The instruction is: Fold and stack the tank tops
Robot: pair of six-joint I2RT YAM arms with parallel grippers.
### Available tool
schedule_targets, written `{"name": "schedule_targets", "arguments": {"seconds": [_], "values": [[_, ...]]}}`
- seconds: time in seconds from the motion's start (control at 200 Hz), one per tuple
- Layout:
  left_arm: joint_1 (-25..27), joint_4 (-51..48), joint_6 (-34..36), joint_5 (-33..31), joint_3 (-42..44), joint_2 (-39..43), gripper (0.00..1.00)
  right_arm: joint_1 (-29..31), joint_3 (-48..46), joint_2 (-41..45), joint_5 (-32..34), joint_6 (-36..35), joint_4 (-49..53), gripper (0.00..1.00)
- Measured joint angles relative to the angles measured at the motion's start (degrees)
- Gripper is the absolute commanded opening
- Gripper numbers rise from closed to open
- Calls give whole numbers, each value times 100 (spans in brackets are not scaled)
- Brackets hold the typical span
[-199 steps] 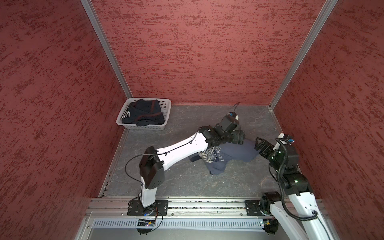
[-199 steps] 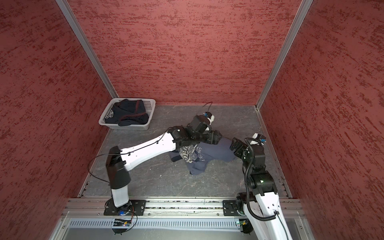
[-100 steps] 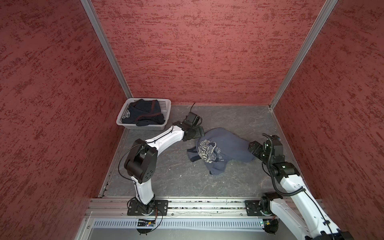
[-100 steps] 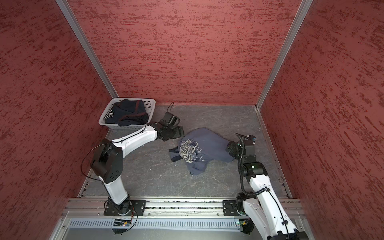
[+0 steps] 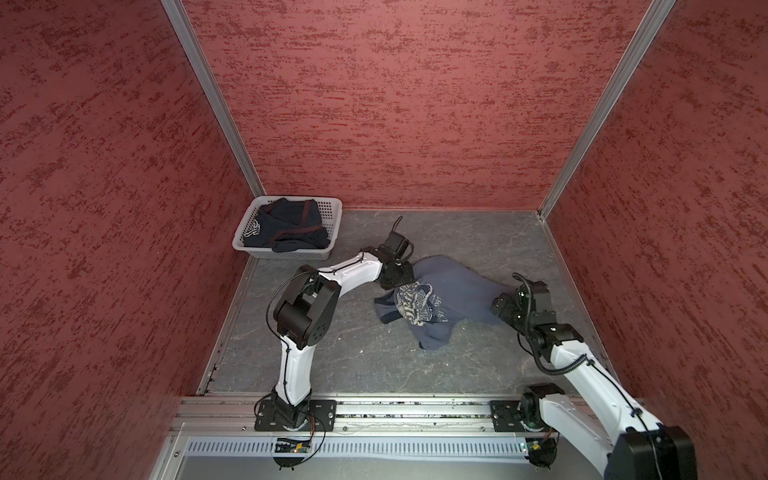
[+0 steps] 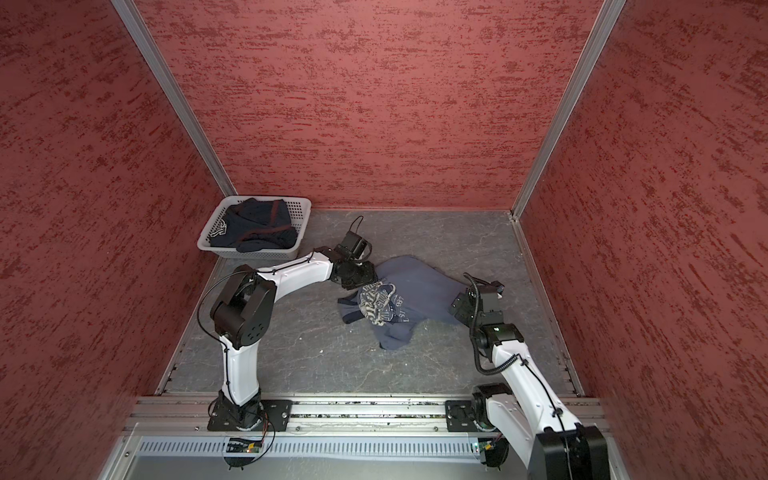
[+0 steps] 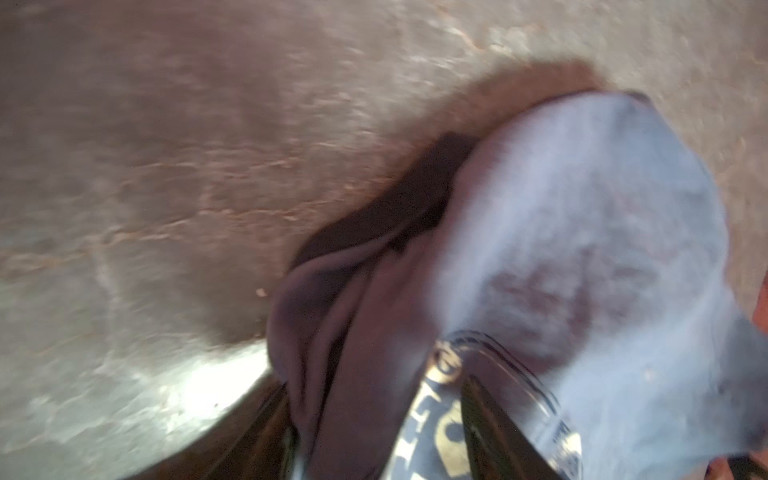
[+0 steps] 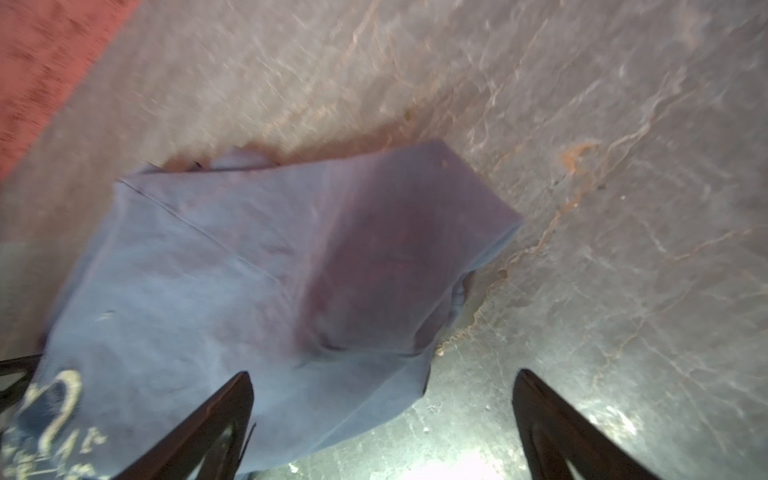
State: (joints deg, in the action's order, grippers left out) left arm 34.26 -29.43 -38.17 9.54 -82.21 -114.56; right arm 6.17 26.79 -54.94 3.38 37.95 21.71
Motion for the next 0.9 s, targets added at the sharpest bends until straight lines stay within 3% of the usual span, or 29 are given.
{"name": "schedule_targets", "arguments": {"seconds": [0.12,0.311,0.426,0.661,0.801,0.902], "values": [[22,98,-17,131,0,-13,29,0,0,-415,-109,-63,-295,76],[15,229,-39,212,0,-20,4,0,76,-839,-208,-348,-540,24],[-7,271,13,190,-7,50,0,0,485,-1071,-227,-544,-492,3],[-337,-146,485,-236,-1176,848,0,0,2706,-1250,-52,-1104,136,0],[-514,157,914,-656,-1622,2194,0,4,4168,-1047,72,-1368,219,0],[-321,809,1130,-837,-1023,3499,0,17,4419,-525,50,-1416,133,0]]}}
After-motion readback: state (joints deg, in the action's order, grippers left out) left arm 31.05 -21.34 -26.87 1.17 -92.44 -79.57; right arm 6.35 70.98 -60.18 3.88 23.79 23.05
